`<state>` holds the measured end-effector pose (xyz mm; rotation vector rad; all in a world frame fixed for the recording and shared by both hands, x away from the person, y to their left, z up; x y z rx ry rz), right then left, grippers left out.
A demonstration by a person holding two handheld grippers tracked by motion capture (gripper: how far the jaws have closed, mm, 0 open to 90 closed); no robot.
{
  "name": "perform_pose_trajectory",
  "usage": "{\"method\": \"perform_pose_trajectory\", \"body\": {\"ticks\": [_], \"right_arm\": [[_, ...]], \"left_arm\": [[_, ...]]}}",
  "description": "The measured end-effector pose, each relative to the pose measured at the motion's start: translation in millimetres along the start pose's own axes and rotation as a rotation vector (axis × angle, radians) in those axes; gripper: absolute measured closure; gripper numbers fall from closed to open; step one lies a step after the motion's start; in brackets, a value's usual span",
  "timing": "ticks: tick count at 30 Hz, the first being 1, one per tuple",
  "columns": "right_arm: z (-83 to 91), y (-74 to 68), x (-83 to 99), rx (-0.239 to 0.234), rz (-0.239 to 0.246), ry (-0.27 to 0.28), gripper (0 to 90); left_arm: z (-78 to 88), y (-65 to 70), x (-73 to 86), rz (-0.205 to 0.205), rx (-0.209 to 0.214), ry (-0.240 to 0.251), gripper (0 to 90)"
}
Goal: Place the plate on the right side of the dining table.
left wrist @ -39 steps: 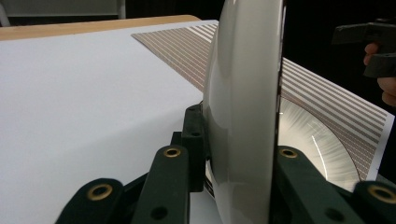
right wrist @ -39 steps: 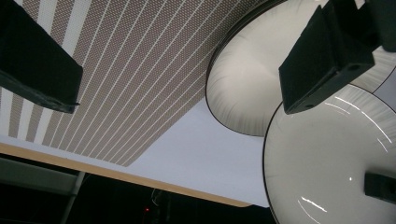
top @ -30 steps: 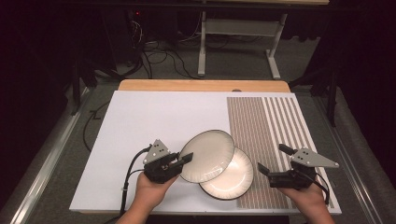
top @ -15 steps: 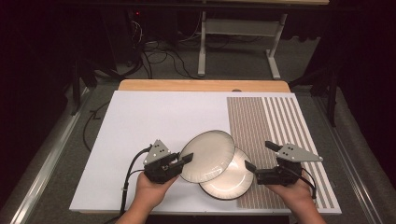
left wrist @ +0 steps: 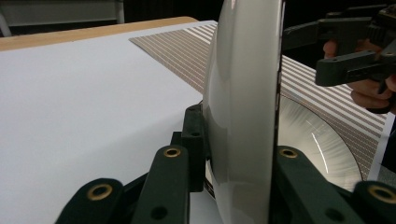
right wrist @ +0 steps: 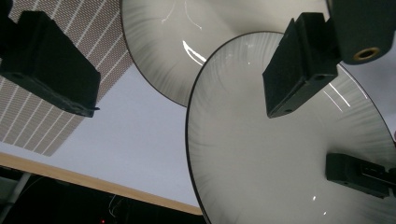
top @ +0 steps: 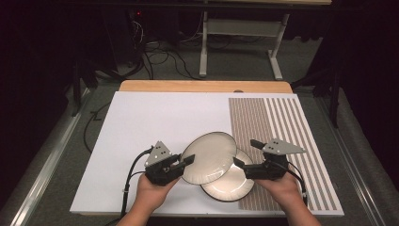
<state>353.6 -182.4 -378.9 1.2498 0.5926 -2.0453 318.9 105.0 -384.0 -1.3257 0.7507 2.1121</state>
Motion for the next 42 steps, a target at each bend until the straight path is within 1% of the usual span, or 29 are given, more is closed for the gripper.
{"method": "perform_pose_trajectory", "body": {"ticks": [2,6,10,11,13,14,18,21,24,26,28,30,35,40,42], "right_arm": [[-5.7,-1.0,-0.8,-0.006,0.004,-0.001,15.8],[-15.1,-3.8,-0.8,-0.024,-0.014,-0.014,17.3],[-22.6,-6.2,0.2,-0.045,-0.030,-0.025,21.8],[-24.6,-6.0,0.5,-0.053,-0.030,-0.023,23.6],[-26.9,-6.2,1.2,-0.064,-0.045,-0.023,27.3],[-29.0,-6.0,1.8,-0.077,-0.049,-0.023,29.3],[-33.9,-7.3,4.2,-0.103,-0.068,-0.037,37.3],[-36.0,-9.4,5.4,-0.121,-0.065,-0.040,43.3],[-36.7,-10.0,6.7,-0.125,-0.065,-0.046,49.1],[-36.8,-8.6,7.6,-0.129,-0.082,-0.044,52.9],[-37.3,-7.1,8.8,-0.131,-0.092,-0.055,55.4],[-37.9,-5.7,9.9,-0.132,-0.097,-0.057,57.5],[-38.6,-2.7,11.7,-0.144,-0.129,-0.056,63.3],[-39.0,-1.6,13.1,-0.143,-0.145,-0.057,69.9],[-38.6,-1.3,12.9,-0.140,-0.141,-0.057,71.9]], "left_arm": [[0.0,-0.1,0.0,0.001,-0.001,-0.001,76.0],[0.1,-0.2,0.2,0.000,0.001,0.000,75.9],[0.3,-1.0,0.5,0.001,0.000,-0.002,75.8],[0.3,-1.2,0.6,0.000,0.001,-0.002,75.8],[0.3,-1.9,0.9,0.003,0.002,-0.003,75.8],[0.3,-2.1,1.0,0.003,0.003,-0.004,75.7],[0.3,-2.7,1.3,0.005,0.003,-0.005,75.6],[0.4,-3.1,1.5,0.006,0.004,-0.006,75.6],[0.4,-3.4,1.7,0.007,0.004,-0.005,75.5],[0.5,-3.4,1.7,0.007,0.004,-0.005,75.6],[0.5,-3.2,1.8,0.006,0.005,-0.004,75.6],[0.6,-3.1,1.8,0.006,0.005,-0.003,75.6],[0.7,-2.7,1.8,0.007,0.006,-0.001,75.7],[0.7,-2.7,1.9,0.008,0.006,-0.001,75.7],[0.6,-2.5,1.9,0.009,0.006,0.000,75.7]]}}
Point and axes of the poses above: each handheld gripper's, and its own axes: z roughly backward along the jaws, x roughly out of its underside, y roughly to its right, the point moved 3 cm from there along -z, roughly forward along the jaws
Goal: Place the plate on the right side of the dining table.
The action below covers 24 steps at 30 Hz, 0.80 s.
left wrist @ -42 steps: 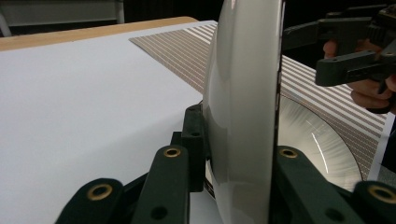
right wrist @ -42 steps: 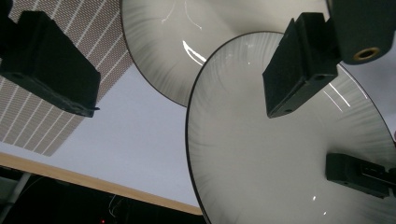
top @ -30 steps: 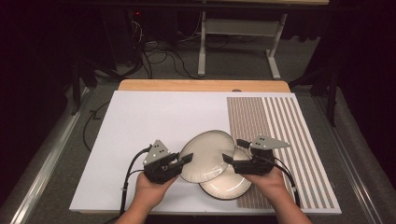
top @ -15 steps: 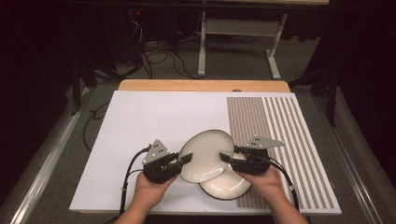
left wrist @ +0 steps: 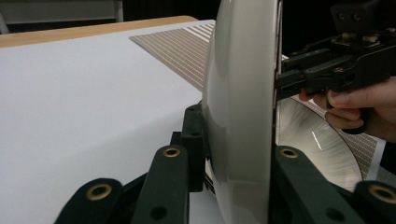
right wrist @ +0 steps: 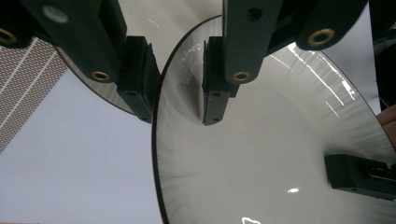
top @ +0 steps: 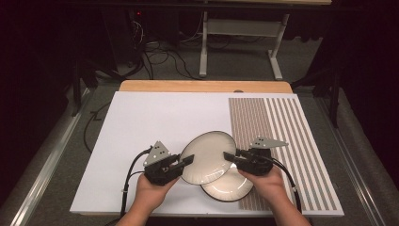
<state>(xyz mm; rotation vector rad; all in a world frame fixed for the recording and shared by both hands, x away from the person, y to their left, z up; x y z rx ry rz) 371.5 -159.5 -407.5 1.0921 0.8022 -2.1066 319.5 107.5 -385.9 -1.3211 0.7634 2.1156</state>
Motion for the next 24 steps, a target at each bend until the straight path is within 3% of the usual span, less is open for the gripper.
{"method": "perform_pose_trajectory", "body": {"ticks": [6,11,17,24], "right_arm": [[1.9,-0.4,-0.1,0.004,-0.009,0.009,77.3],[10.3,-0.8,-3.2,-0.024,-0.036,0.043,81.4],[16.6,-2.3,-4.1,-0.019,-0.015,0.054,82.6],[22.4,-5.9,-6.3,-0.019,-0.008,0.073,84.5]], "left_arm": [[-0.1,0.6,0.1,0.006,0.006,-0.003,75.9],[2.5,2.7,-0.4,0.005,0.022,0.004,77.1],[2.5,6.2,-0.9,-0.013,0.004,0.014,76.8],[3.4,4.3,-2.0,0.016,0.020,0.025,76.1]]}}
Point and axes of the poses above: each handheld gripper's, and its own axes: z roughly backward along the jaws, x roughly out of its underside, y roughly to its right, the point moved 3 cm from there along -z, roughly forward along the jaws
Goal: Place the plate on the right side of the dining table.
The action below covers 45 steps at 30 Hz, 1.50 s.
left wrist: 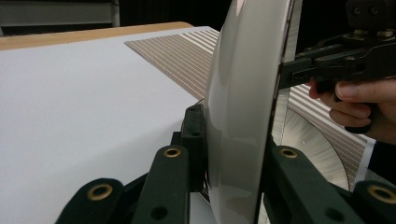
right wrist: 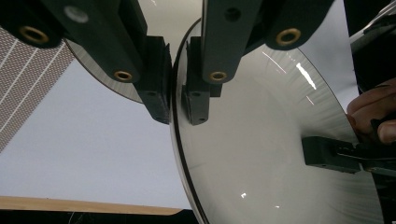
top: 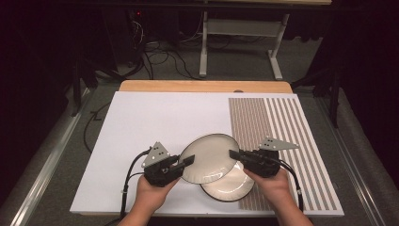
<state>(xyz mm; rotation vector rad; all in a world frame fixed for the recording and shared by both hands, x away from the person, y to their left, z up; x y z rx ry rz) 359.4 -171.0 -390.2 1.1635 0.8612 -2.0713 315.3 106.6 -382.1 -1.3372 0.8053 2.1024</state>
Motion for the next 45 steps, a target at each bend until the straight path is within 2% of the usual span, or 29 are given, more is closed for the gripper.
{"method": "perform_pose_trajectory", "body": {"ticks": [9,18,23,28,38,41,43,45], "right_arm": [[10.4,-4.1,-4.4,0.017,0.024,0.022,85.9],[36.1,1.9,-13.9,0.044,0.037,0.051,86.8],[54.9,13.5,-16.0,0.072,0.023,0.076,87.2],[77.0,28.7,-17.7,0.116,0.014,0.104,87.4],[115.4,64.0,-11.2,0.204,-0.023,0.135,87.6],[124.6,73.0,-8.5,0.230,-0.033,0.148,87.6],[130.1,79.0,-6.3,0.244,-0.043,0.161,87.5],[134.6,84.3,-4.4,0.257,-0.057,0.167,87.5]], "left_arm": [[-0.8,1.6,-4.0,0.033,0.032,0.016,75.6],[-16.6,12.4,-22.0,0.022,0.068,0.007,75.2],[-36.9,20.4,-36.6,0.020,0.091,-0.017,74.2],[-64.0,30.9,-52.8,0.006,0.112,-0.042,73.3],[-117.3,49.5,-71.3,-0.019,0.135,-0.084,71.2],[-132.1,54.9,-74.9,-0.041,0.133,-0.087,70.4],[-142.4,59.4,-76.5,-0.074,0.128,-0.078,70.1],[-151.0,61.4,-77.1,-0.073,0.136,-0.084,70.0]]}}
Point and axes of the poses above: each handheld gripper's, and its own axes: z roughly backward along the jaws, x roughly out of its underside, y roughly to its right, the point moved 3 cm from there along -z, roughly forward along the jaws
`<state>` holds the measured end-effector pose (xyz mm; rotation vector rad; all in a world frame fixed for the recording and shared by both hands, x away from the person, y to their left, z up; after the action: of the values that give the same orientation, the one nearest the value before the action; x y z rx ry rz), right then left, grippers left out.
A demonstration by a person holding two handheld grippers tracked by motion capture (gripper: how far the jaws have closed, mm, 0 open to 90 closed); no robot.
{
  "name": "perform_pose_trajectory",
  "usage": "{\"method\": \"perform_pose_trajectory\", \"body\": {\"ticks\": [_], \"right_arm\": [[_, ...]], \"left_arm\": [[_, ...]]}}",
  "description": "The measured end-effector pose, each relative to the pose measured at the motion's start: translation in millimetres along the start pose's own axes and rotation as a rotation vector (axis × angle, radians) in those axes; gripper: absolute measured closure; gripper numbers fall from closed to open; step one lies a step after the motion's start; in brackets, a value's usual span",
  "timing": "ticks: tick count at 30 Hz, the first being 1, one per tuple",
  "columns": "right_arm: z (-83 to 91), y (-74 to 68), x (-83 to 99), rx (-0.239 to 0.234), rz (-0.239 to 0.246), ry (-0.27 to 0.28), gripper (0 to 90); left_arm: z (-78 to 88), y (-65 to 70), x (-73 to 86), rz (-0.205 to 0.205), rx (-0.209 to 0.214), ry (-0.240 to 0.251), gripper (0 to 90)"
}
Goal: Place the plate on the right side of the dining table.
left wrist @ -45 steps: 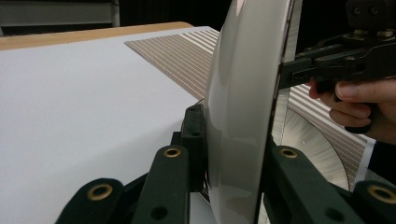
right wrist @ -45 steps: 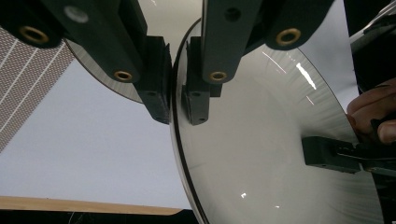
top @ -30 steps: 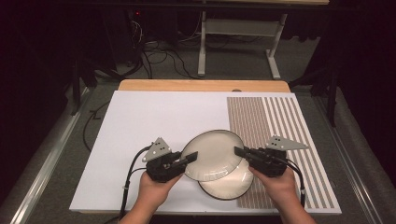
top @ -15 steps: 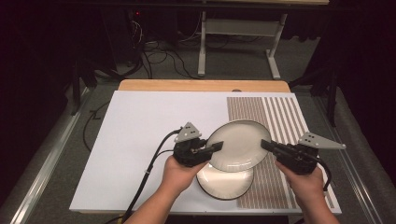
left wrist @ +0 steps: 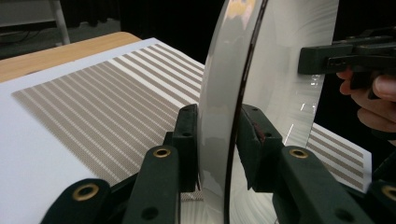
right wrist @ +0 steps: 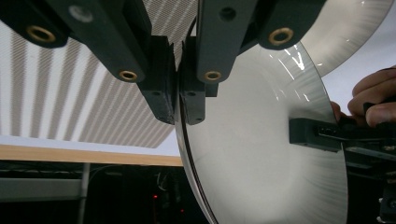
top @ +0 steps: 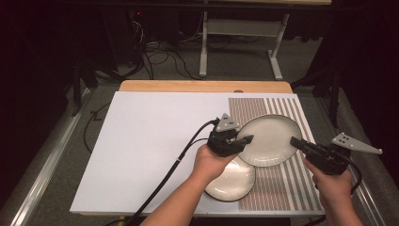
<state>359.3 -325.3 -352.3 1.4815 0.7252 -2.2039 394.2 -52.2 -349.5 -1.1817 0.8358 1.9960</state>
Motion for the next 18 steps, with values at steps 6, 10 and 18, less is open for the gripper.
{"method": "perform_pose_trajectory", "body": {"ticks": [6,10,18], "right_arm": [[8.1,19.5,3.7,0.041,-0.022,0.004,87.6],[13.9,28.9,5.2,0.073,-0.034,0.008,87.6],[17.0,43.3,12.7,0.104,-0.051,-0.003,87.7]], "left_arm": [[-26.4,0.4,-3.2,0.017,0.022,-0.017,69.2],[-42.6,3.9,-5.1,0.051,0.037,-0.009,68.5],[-62.8,1.7,-1.1,0.042,0.029,-0.059,67.0]]}}
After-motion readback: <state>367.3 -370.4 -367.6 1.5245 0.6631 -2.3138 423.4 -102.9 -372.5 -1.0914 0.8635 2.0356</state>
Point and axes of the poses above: each handheld gripper's, and its own axes: z roughly backward along the jaws, x roughly out of its underside, y roughly to its right, the point moved 3 cm from there along -z, roughly forward along the jaws
